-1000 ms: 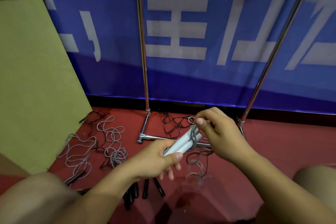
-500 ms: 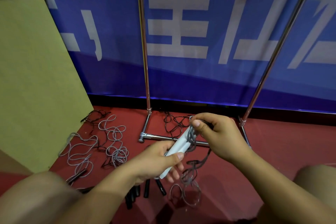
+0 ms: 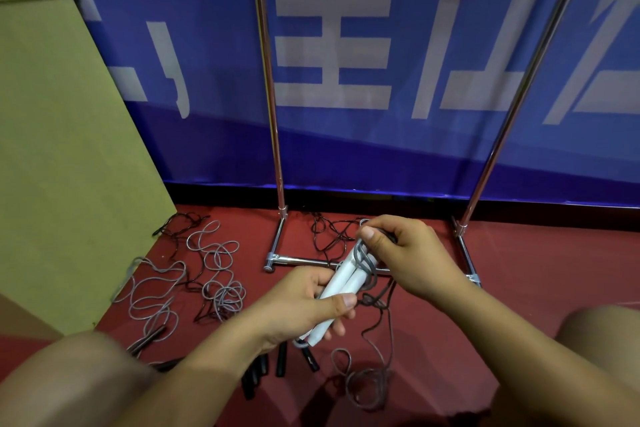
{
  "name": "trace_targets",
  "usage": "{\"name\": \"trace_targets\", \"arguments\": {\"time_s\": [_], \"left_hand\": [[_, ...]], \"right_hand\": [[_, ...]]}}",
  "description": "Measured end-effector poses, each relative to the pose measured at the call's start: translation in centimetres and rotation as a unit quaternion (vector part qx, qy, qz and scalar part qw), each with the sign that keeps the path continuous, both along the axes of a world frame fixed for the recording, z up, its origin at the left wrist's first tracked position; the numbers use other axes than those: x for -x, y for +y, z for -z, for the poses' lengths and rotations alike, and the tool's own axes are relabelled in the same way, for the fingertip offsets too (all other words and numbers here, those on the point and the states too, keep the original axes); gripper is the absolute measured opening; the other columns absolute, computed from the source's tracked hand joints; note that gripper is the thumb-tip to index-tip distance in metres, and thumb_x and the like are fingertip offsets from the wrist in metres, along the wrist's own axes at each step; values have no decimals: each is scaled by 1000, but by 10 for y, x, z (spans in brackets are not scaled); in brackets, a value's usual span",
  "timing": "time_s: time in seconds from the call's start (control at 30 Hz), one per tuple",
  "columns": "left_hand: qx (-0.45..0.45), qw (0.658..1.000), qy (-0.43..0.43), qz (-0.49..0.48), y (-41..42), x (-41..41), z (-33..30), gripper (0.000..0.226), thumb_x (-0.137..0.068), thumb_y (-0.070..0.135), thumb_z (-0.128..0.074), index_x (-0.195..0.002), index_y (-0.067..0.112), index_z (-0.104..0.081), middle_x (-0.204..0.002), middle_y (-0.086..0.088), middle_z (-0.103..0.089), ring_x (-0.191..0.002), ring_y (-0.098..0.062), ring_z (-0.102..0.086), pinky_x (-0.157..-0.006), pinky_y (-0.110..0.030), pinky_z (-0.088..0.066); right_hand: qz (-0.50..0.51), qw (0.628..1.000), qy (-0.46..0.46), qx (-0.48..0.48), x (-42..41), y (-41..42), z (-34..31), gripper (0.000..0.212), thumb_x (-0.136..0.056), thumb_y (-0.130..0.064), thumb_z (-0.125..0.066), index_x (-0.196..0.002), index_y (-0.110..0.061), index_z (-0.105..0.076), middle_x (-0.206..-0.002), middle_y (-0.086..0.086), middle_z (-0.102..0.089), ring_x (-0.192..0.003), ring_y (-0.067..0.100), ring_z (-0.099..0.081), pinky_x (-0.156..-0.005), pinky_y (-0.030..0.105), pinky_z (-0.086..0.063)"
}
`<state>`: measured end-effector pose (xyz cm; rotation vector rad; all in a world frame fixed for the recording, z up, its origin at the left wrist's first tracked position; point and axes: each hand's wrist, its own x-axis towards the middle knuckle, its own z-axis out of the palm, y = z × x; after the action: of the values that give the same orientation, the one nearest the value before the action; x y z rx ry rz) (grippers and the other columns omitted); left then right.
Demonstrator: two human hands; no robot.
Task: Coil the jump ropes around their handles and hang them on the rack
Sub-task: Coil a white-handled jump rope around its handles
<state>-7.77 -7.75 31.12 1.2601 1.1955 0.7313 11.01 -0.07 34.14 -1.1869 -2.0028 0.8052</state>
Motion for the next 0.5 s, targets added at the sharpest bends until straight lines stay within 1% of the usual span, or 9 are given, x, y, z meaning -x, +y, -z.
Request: {"name": "trace_targets", "arguments": {"time_s": [0.13,0.23,0.3,0.43,0.5], "left_hand": [[-20,1000,-8,-16,0,0,0,17,-99,16,-61,-116,15,-64,-86,-3,-71,-65,-19,-66,-56,-28,-51],[-22,1000,-5,-12,0,1,1,20,-101,16,-58,-120,17,-61,-87,-4,-70,-65,-20,-66,-56,-28,-51],[-12,1000,-3,-1,-1,0,1,21,-101,16,-56,-122,20,-59,-88,-4,-70,-65,-19,-66,-56,-28,-52],[7,1000,-1,23,-2,4,-4,27,-100,10,-57,-124,23,-55,-90,-5,-69,-68,-20,-67,-60,-30,-56],[16,1000,-6,21,-1,5,-7,29,-99,8,-59,-124,22,-55,-93,-5,-69,-69,-21,-68,-61,-31,-57]], "right_hand": [[-2,999,24,23,0,1,2,13,-95,-27,-63,-88,-24,-73,-78,-12,-72,-76,4,-65,-74,32,-54],[-8,999,31,38,0,1,4,12,-95,-28,-63,-90,-25,-74,-79,-14,-72,-76,1,-66,-75,30,-54],[-16,998,32,47,0,0,5,12,-95,-27,-63,-88,-24,-74,-77,-13,-71,-74,1,-65,-75,31,-54],[-45,994,50,84,-1,-1,2,14,-96,-23,-61,-88,-18,-72,-82,1,-72,-74,6,-64,-75,32,-53],[-59,992,61,93,-1,-1,-1,15,-97,-22,-60,-89,-17,-72,-84,4,-73,-75,7,-63,-75,31,-54]]}}
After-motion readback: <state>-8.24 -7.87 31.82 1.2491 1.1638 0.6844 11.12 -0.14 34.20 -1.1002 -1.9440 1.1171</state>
